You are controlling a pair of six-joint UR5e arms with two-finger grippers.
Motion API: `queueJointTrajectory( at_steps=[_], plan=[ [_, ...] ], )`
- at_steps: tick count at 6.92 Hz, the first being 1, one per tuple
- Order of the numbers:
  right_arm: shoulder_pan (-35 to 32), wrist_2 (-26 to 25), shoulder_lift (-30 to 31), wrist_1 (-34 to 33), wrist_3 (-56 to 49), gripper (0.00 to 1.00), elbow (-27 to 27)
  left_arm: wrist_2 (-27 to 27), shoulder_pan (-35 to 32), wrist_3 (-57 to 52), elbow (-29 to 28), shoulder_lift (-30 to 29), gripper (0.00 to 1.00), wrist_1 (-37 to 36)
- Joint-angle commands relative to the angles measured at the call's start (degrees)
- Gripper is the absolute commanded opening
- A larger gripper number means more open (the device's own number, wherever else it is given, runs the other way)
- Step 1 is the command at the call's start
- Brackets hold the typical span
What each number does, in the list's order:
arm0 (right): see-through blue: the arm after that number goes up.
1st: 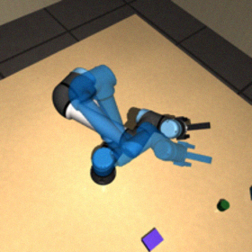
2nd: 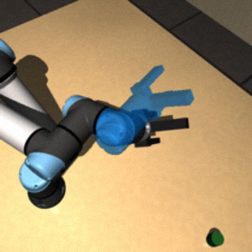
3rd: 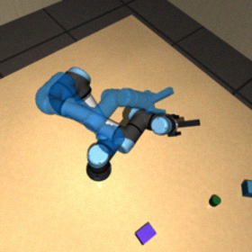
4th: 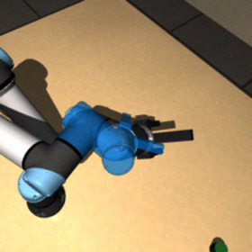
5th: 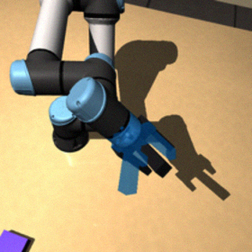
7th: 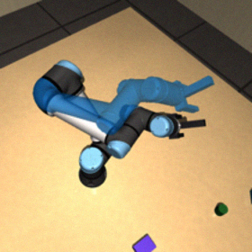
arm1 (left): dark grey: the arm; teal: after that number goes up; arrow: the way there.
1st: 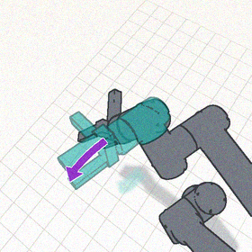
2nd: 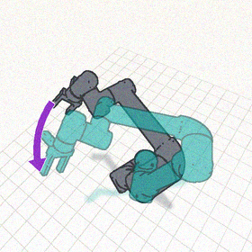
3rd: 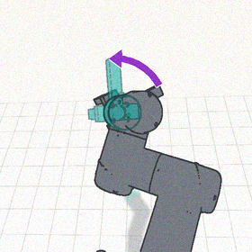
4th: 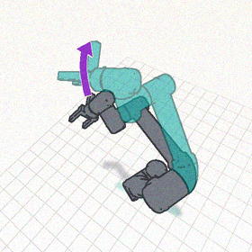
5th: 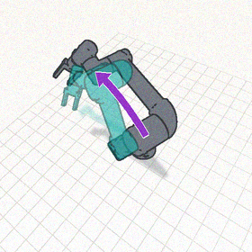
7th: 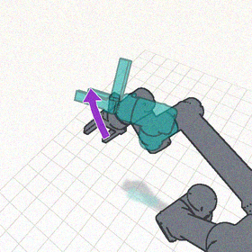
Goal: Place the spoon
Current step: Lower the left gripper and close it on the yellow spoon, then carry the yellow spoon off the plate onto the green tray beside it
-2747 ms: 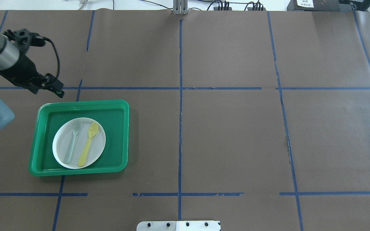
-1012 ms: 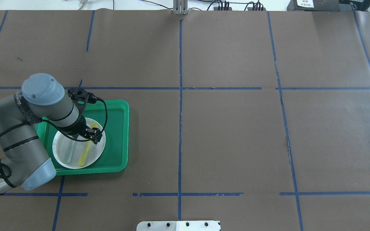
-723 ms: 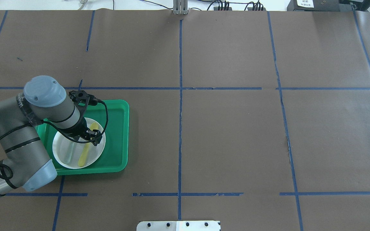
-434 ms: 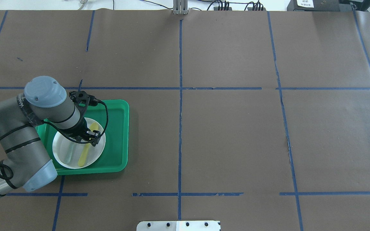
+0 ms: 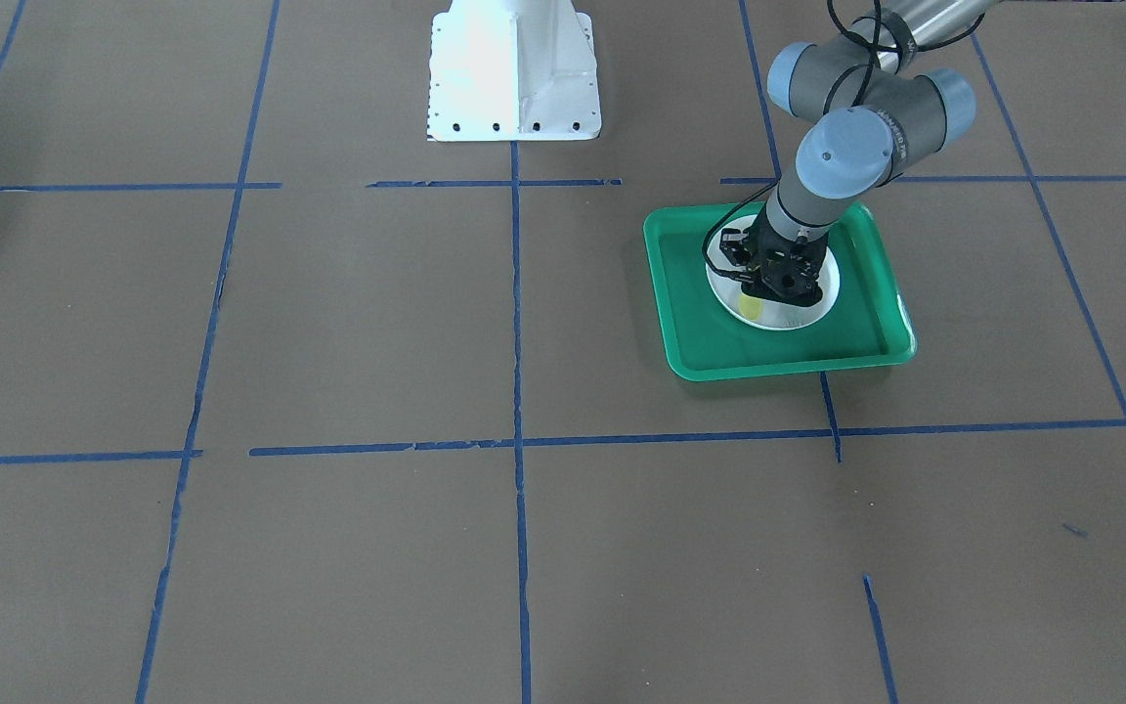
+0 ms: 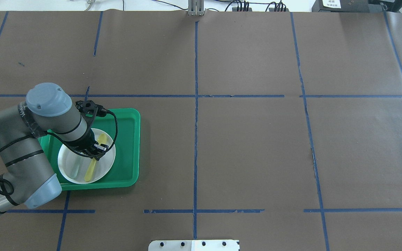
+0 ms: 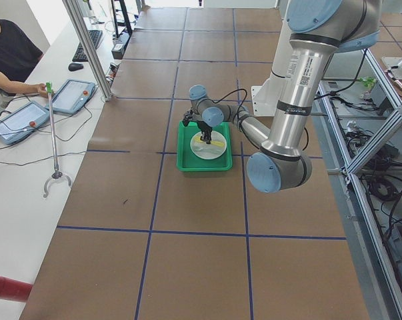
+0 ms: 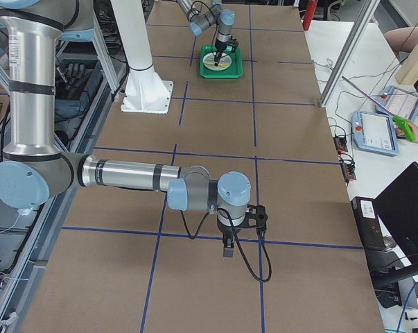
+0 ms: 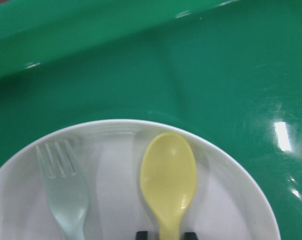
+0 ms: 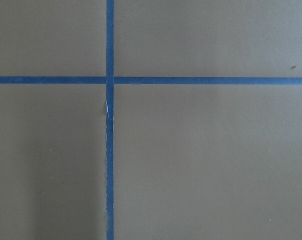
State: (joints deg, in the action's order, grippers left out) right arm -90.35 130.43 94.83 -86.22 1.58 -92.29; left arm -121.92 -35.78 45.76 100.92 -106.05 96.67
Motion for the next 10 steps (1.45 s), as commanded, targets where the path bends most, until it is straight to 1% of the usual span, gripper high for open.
queueJointTrajectory(
  at_steps=[1, 3, 4, 5, 6, 7, 8, 10],
  plan=[
    [0.0, 0.0, 0.0, 0.0, 0.0, 1.00, 0.0, -0.2, -0.1, -0.3, 1.1, 0.5, 0.00, -0.2],
    [0.0, 0.0, 0.0, 0.0, 0.0, 1.00, 0.0, -0.6, -1.0, 0.4, 3.5, -0.1, 0.00, -0.9],
    [0.0, 0.0, 0.0, 0.0, 0.0, 1.00, 0.0, -5.6, -2.5, 4.7, 5.2, -0.3, 0.00, -1.6],
    [0.0, 0.0, 0.0, 0.0, 0.0, 1.00, 0.0, -8.0, -3.5, 13.4, 4.7, -1.7, 0.00, -1.5],
    [0.0, 0.0, 0.0, 0.0, 0.0, 1.00, 0.0, -8.0, -3.3, 16.6, 2.4, -4.7, 0.00, -1.5],
    [0.0, 0.0, 0.0, 0.0, 0.0, 1.00, 0.0, -8.1, -3.0, 19.2, -1.8, -7.5, 0.00, -1.1],
    [0.0, 0.0, 0.0, 0.0, 0.0, 1.00, 0.0, -8.0, -2.8, 19.3, -5.7, -9.7, 0.00, -0.7],
    [0.0, 0.0, 0.0, 0.0, 0.0, 1.00, 0.0, -7.9, -2.5, 19.3, -7.2, -9.7, 0.00, 1.8]
  ],
)
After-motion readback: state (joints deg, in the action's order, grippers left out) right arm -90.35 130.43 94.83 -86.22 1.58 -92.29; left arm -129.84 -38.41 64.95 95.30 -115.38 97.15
